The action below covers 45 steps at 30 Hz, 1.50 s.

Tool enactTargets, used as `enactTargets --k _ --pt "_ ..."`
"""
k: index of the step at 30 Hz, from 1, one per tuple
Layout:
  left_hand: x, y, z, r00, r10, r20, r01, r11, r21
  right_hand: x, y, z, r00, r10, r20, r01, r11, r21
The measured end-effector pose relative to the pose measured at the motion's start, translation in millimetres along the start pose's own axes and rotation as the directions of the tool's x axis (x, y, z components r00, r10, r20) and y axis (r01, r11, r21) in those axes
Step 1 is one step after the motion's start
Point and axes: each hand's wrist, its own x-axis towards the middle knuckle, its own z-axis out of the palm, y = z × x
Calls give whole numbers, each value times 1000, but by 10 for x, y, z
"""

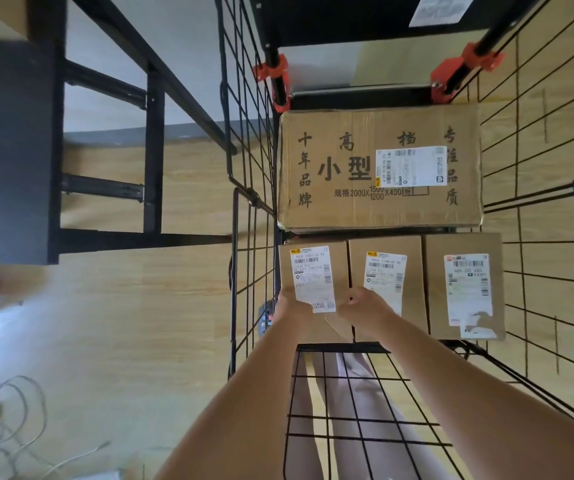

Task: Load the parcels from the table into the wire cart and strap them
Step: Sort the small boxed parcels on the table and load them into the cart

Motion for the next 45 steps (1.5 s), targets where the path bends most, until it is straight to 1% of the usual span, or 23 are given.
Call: enactTargets --k 3,6,10,13,15,17,21,24,31,36,38,40,42,45 --pt "-2 -38 -11 996 93 13 -94 992 86 29 -13 24 1000 -19 -10 18 999 -33" --pt "-6 -99 -7 995 79 54 -85 991 106 44 -19 46 1000 -29 -5 29 998 -54" --pt "-24 -104 -15 986 159 59 -167 970 179 -4 -48 72 999 -44 26 45 998 -44" --pt "-60 -73 16 983 169 68 -181 957 228 -79 -88 59 997 -68 40 69 997 -38" --pt "-140 -4 40 984 156 80 -172 951 257 -131 -95 41 997 -75 28 76 997 -33" --pt "-228 74 56 979 176 99 -198 934 298 -191 -95 10 997 -77 -17 76 996 -47" --pt "-455 150 -13 969 219 115 -247 881 404 -384 -129 -94 991 -68 -114 54 991 -122" --pt "-640 145 -136 954 280 105 -295 826 481 -597 -178 -190 984 -96 -152 67 980 -189" --pt "-1167 121 -390 926 377 32 -345 807 478 -1171 -345 -390 963 -224 -152 153 914 -376" --pt "-1552 212 -610 884 465 -37 -401 798 450 -1596 -578 -498 938 -320 -135 201 817 -540" --pt "-1705 271 -733 853 518 -56 -437 770 464 -1748 -701 -521 926 -353 -135 210 777 -593" --pt "-1846 328 -886 808 586 -69 -479 720 502 -1891 -837 -527 913 -383 -143 205 732 -650" --pt "-1983 338 -1076 769 631 -101 -496 689 529 -2007 -972 -487 891 -418 -176 191 698 -690" --pt "-2124 208 -1428 723 668 -179 -512 691 510 -2127 -1167 -322 847 -459 -269 156 696 -701"
